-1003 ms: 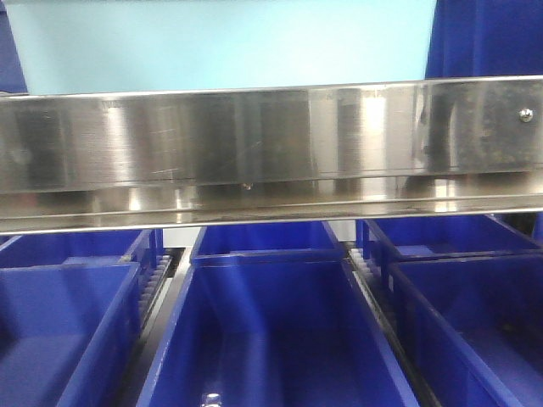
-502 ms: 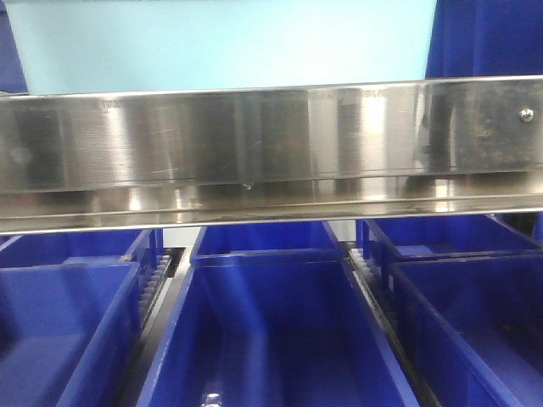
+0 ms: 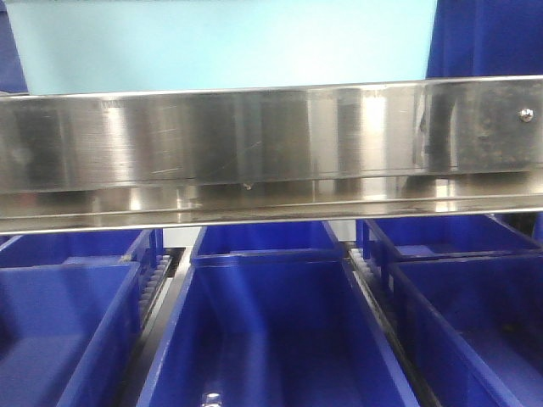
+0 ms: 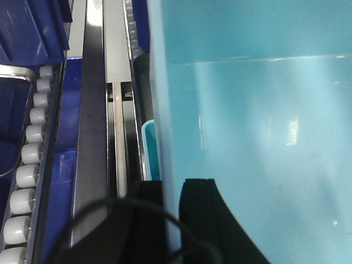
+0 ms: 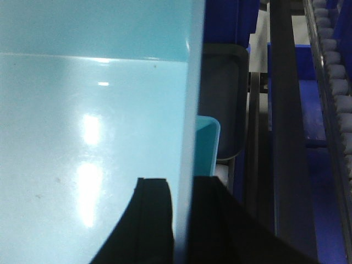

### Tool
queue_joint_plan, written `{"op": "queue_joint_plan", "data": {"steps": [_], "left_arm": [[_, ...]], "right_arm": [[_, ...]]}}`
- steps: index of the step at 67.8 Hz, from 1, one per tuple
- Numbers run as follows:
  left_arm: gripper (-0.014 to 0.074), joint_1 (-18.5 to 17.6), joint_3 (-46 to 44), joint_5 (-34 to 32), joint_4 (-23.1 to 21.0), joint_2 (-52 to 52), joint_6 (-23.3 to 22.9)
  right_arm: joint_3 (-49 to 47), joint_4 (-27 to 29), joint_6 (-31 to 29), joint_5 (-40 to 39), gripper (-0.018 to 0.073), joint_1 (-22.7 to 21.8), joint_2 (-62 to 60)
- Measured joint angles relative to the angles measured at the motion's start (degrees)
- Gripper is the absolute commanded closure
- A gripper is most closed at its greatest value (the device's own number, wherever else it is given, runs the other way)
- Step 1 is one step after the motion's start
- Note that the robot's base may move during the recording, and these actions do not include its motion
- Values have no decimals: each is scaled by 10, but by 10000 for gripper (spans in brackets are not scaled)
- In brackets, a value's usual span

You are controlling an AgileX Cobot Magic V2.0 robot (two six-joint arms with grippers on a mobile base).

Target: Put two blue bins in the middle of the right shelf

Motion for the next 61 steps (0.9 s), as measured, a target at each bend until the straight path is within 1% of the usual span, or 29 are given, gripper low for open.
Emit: {"op": "queue_joint_plan", "data": {"steps": [6,10,13,14,18,19,22,23,24,29,32,36,38,48,61], "left_arm": [[696,0,0,1,1,4,0],[659,0,0,3,1,4,0],[613,0,0,3,1,4,0],[585,0,0,3,1,4,0],[505,0,0,6,1,4,1],[464,0,0,6,1,4,1],[377,0,0,12,4,4,1],[362,0,0,15,5,4,2],[316,0,0,16,8,4,2],[172,4,0,25,14,4,3],[95,4,0,29,17,4,3],[3,6,0,34,19,3,5],[-22,6,0,37,19,3,5],[-12,6,0,49,19,-6,11],[-12,6,-1,74,33,-19,19]], "right_arm": [[0,-1,1,2,703,0,1],[0,-1,1,4,657,0,1],[0,-2,1,4,582,0,1],[0,-2,1,4,557,0,1],[0,-2,1,5,431,0,1],[0,-2,1,5,395,0,1],[0,-4,0,9,284,0,1],[0,-6,0,13,246,0,1],[0,-8,0,14,208,0,1],[0,-17,0,22,36,-4,1],[0,-19,0,23,-12,-5,-1],[0,-25,0,24,-4,-5,-5],[0,-25,0,24,2,-5,-8],[0,-25,0,30,23,-5,-19],[0,-25,0,71,23,-5,-26]]}}
